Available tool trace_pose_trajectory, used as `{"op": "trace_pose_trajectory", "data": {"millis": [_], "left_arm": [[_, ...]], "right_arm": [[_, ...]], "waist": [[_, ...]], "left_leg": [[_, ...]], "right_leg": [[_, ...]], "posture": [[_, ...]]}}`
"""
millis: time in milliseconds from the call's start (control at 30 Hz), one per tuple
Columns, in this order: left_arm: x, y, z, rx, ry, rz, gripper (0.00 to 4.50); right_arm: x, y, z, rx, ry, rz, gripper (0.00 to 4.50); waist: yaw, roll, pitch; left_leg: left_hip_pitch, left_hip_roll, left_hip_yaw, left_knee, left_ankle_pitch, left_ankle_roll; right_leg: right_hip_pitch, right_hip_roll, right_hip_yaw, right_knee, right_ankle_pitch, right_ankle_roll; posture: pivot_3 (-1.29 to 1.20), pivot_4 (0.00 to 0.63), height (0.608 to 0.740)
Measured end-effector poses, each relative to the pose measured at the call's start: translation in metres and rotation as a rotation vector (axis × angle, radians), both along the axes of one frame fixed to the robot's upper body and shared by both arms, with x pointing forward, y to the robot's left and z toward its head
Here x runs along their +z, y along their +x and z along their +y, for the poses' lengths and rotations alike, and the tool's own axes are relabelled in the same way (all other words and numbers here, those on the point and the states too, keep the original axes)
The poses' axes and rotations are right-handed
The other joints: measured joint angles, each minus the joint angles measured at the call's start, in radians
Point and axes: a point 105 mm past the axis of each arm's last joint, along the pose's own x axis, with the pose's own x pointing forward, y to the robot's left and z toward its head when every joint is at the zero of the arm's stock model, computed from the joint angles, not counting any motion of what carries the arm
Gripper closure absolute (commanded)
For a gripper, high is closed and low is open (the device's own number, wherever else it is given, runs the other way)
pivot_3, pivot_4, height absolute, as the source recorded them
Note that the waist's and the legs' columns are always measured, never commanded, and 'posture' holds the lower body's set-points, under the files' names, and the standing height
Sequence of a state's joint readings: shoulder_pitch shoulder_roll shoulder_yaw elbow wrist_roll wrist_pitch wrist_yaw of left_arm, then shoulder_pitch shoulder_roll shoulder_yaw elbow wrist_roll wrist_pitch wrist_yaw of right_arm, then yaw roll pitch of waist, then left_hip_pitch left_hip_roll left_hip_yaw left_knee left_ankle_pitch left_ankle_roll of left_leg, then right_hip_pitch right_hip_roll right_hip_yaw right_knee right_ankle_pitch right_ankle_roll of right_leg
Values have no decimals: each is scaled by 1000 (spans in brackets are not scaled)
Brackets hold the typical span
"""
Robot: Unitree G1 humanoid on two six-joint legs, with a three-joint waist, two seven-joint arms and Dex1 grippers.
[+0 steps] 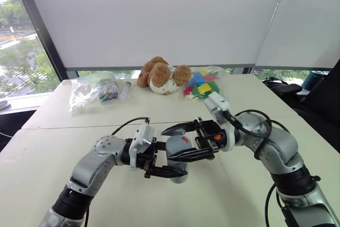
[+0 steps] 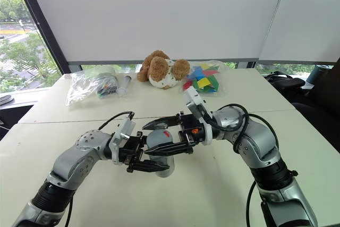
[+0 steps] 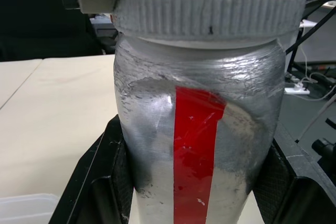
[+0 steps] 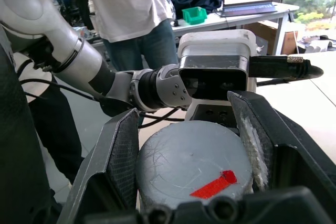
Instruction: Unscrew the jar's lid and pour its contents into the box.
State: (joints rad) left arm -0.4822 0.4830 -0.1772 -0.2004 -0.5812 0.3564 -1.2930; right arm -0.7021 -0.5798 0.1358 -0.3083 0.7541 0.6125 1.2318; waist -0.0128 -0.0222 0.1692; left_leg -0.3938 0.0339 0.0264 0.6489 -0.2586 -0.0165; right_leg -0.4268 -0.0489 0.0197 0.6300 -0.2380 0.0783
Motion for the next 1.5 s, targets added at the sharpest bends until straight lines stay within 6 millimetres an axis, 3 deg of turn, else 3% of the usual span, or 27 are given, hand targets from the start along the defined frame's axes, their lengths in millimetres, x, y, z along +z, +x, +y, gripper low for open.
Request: {"op": "trace_pose_trajectory", "data": {"millis": [33,67,400,567,767,967,1500], "left_arm": [[2,1,1,9,-6,-3,2253],[3,3,2,21,-11,-7,2253],[4,20,14,177,5,-14,2253],[-5,35,17,287,30,-2,2253],[-9,35,13,299,28,7,2253],[-12,36,12,298,25,16,2253],[-21,37,15,315,29,29,2253]], "right_arm": [[-2,1,-4,-15,-8,9,185],[-3,3,-7,-29,-3,16,36],[20,21,-20,-219,132,-43,36],[15,21,-6,-254,120,-22,36],[0,32,16,-334,78,-22,36],[-5,47,15,-393,50,-17,36],[-13,51,7,-365,8,-2,36]], "waist": [[1,0,0],[1,0,0],[0,0,0],[-2,0,0],[0,0,0],[0,0,0],[0,0,0]], "left_leg": [[0,0,0,0,0,0],[0,0,0,0,0,0],[0,0,0,0,0,0],[0,0,0,0,0,0],[0,0,0,0,0,0],[0,0,0,0,0,0],[0,0,0,0,0,0]], "right_leg": [[0,0,0,0,0,0],[0,0,0,0,0,0],[0,0,0,0,0,0],[0,0,0,0,0,0],[0,0,0,0,0,0],[0,0,0,0,0,0],[0,0,0,0,0,0]], "posture": [[0,150,740],[0,150,740],[0,150,740],[0,150,740],[0,150,740],[0,150,740],[0,150,740]]}}
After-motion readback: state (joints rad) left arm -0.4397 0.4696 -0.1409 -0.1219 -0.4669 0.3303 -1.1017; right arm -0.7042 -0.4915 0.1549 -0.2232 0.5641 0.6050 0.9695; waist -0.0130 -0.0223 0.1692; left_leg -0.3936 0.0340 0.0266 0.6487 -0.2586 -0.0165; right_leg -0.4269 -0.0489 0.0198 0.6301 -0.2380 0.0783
